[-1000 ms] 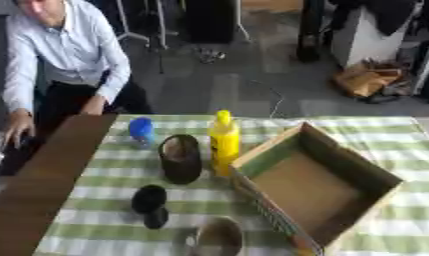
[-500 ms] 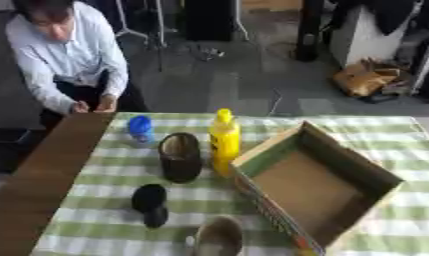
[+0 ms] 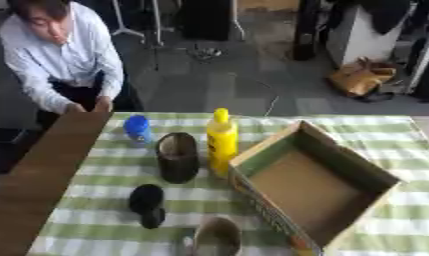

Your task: Pick up objects on the table and place them in the box.

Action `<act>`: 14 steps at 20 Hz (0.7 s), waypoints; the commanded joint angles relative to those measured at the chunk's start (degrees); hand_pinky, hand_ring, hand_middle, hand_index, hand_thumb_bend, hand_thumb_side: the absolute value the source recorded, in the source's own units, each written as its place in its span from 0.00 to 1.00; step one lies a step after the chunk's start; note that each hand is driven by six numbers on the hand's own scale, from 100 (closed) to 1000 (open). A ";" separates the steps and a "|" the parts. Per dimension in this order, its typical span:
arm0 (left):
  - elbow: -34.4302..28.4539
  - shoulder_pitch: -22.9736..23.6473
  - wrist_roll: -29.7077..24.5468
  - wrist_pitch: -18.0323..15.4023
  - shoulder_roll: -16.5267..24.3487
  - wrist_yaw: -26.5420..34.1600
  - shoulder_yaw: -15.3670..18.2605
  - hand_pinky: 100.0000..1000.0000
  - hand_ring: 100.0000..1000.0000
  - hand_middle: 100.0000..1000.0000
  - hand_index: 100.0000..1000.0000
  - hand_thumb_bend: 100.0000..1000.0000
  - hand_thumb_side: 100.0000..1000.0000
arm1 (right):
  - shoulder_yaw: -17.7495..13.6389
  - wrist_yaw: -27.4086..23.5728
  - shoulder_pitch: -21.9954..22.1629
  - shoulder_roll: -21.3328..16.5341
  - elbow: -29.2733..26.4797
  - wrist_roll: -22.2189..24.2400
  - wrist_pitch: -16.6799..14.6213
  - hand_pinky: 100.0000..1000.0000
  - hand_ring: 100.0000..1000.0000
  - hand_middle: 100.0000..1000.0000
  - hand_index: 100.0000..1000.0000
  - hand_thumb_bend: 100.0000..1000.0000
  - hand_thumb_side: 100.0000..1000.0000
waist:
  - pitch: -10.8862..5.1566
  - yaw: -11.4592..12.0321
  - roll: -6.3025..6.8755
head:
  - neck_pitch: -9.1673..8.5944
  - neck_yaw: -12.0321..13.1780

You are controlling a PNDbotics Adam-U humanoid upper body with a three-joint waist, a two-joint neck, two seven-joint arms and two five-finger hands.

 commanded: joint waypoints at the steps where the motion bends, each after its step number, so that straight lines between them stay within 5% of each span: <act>1: -0.75 0.22 -14.91 5.74 5.07 -6.08 -2.80 0.97 1.00 0.99 1.00 0.14 0.89 | -0.11 -0.01 -0.83 -1.21 -1.15 -0.05 -0.08 0.84 0.73 0.66 0.59 0.00 0.86 | -0.83 -0.08 0.31 | 0.40 0.42; 5: -0.75 -1.11 -37.06 10.58 11.06 -10.43 -7.85 0.96 1.00 1.00 1.00 0.07 0.88 | 0.34 -0.10 -0.58 -1.29 -1.15 -0.05 -0.09 0.84 0.73 0.66 0.59 0.00 0.85 | -1.15 -0.22 1.27 | 1.15 0.88; 14: -0.75 -6.78 -65.10 13.08 22.36 -8.52 -21.30 0.98 1.00 1.00 1.00 0.08 0.85 | 1.43 -0.40 -0.25 -1.42 -1.15 -0.05 -0.48 0.84 0.73 0.65 0.58 0.00 0.85 | -1.87 -0.70 2.99 | 2.39 1.46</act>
